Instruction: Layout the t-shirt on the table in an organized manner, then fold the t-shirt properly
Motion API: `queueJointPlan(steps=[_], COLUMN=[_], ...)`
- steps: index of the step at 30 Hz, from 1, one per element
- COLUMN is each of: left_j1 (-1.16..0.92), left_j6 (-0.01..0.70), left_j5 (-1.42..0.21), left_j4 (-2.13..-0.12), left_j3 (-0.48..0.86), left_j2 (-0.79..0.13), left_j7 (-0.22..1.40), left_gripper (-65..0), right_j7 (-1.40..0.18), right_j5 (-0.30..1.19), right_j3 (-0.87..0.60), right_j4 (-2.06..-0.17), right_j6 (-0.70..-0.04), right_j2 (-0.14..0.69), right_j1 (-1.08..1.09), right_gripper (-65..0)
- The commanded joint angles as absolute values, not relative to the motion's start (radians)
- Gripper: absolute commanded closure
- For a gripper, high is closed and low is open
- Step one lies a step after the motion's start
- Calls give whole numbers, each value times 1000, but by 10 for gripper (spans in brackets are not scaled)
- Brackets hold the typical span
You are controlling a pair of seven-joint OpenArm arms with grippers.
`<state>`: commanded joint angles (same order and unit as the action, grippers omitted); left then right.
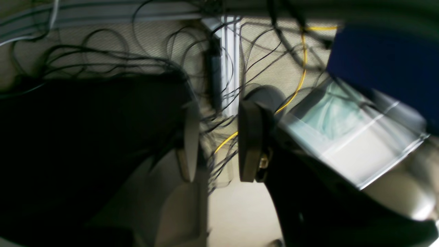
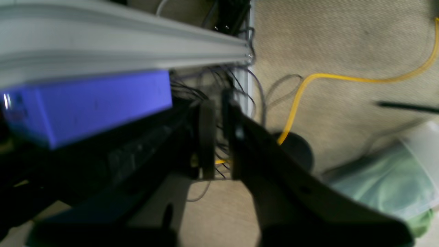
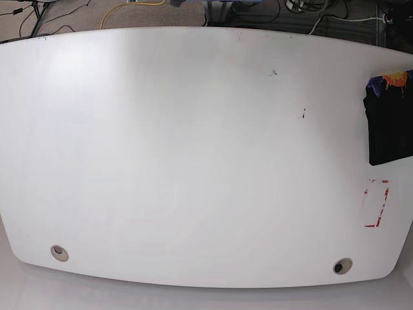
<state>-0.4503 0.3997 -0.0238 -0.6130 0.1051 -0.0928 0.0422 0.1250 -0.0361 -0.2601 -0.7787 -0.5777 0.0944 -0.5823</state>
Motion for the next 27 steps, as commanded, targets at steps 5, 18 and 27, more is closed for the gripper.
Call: queueJointPlan(steps=[5,18,27], left_j1=[-320,-165,-137], left_j6=[360,294,294], left_j5=[-16,58,58], left_j4=[-424,-274,-243], left_j3=[105,110,108], left_j2=[-93,-88,-88], left_j7=[41,42,42], left_gripper=[-175,-176,-176], right_j7=[128,125,128], right_j5=[-117,-159,-159], right_j3=[-259,-259,-259], right_j4=[-657,-447,-374], right_j6=[-493,-404,-404], right_j2=[93,79,77], right_j1=[-498,-340,-294], right_gripper=[-57,-60,-62])
